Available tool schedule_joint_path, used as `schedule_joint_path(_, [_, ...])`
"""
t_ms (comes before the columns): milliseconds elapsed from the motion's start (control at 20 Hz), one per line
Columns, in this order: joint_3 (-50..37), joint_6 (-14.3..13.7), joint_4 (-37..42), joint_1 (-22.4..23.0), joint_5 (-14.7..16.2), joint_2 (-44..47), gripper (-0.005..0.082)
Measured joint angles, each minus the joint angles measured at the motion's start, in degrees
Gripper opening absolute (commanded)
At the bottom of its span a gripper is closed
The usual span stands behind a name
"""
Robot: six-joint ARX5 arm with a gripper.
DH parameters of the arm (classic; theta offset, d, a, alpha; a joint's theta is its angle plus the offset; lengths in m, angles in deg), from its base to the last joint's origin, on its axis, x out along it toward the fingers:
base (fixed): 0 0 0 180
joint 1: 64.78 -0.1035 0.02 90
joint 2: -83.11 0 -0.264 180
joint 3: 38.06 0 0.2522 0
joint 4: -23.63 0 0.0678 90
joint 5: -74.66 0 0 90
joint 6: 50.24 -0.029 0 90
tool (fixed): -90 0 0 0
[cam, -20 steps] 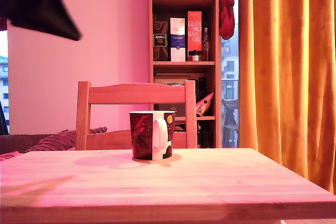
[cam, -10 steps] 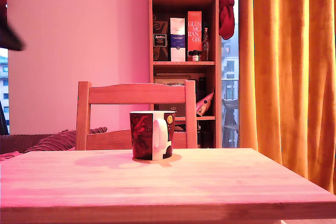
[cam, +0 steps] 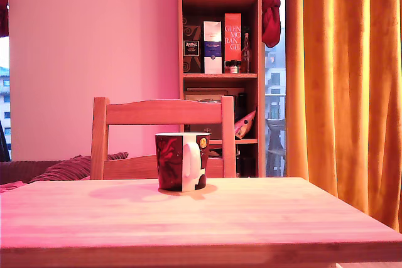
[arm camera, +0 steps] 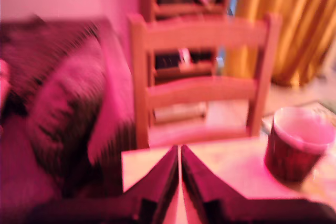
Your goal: Pick up the coffee capsules on the table and drop them inside the coffee cup
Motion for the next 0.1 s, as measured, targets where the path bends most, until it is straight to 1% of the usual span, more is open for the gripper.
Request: schedule_joint_path(100, [0.0, 0.07, -0.59, 0.0, -0.39, -3.87, -0.0023])
